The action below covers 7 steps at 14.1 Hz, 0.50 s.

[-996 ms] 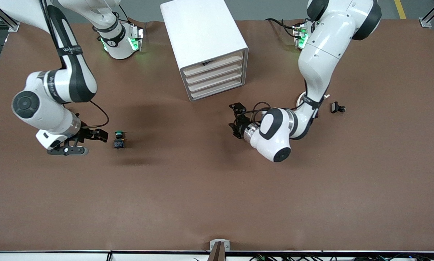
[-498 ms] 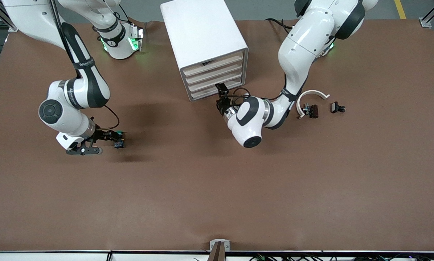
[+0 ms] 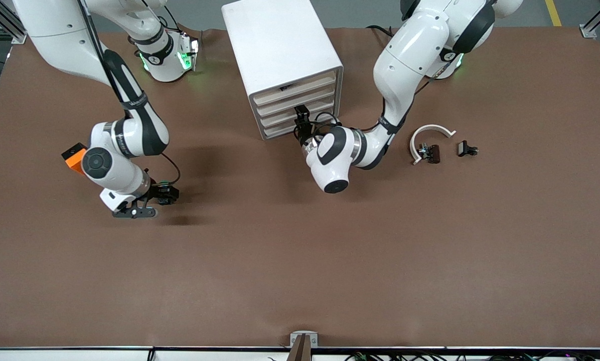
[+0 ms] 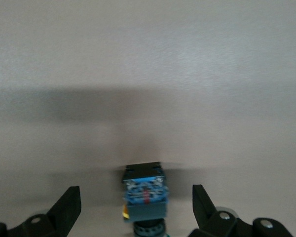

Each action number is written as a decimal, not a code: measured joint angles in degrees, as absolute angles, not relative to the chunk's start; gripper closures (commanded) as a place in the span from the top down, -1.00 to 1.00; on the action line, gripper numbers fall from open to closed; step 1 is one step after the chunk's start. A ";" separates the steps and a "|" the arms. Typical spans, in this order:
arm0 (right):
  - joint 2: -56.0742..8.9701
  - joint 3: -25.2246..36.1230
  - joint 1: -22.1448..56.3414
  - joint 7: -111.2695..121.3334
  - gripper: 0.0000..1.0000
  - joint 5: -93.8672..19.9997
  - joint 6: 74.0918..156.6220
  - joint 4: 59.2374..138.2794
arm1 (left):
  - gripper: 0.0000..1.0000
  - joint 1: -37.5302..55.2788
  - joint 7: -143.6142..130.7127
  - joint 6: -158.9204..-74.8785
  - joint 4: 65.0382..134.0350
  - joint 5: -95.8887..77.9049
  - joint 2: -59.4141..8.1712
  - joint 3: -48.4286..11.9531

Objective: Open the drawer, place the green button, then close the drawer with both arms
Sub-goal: 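Pull the drawer open with the left gripper while the right gripper lifts the button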

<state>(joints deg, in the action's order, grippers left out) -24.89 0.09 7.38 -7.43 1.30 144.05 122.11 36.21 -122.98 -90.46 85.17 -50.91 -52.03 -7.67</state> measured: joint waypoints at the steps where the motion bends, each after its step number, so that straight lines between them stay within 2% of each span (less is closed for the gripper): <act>1: -25.26 0.09 7.52 -7.43 1.00 1.30 144.53 122.09 | -0.38 36.21 -122.98 -90.40 85.21 -50.93 -52.03 -7.63; 3: -25.75 0.34 7.36 -7.43 1.00 1.30 144.95 122.06 | -0.76 36.44 -122.98 -90.29 85.53 -50.95 -52.04 -7.69; 4: -25.97 0.47 7.21 -7.42 1.00 1.30 145.02 122.04 | -0.87 36.52 -122.98 -90.29 85.64 -50.95 -52.07 -7.69; 7: -26.41 0.67 6.84 -7.40 1.00 1.30 145.30 122.04 | -0.93 36.45 -123.43 -89.52 85.65 -51.43 -52.23 -7.65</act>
<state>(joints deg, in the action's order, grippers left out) -26.41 0.67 6.84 -7.40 1.30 145.30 122.04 36.45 -123.43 -89.52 85.65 -51.43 -52.23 -7.65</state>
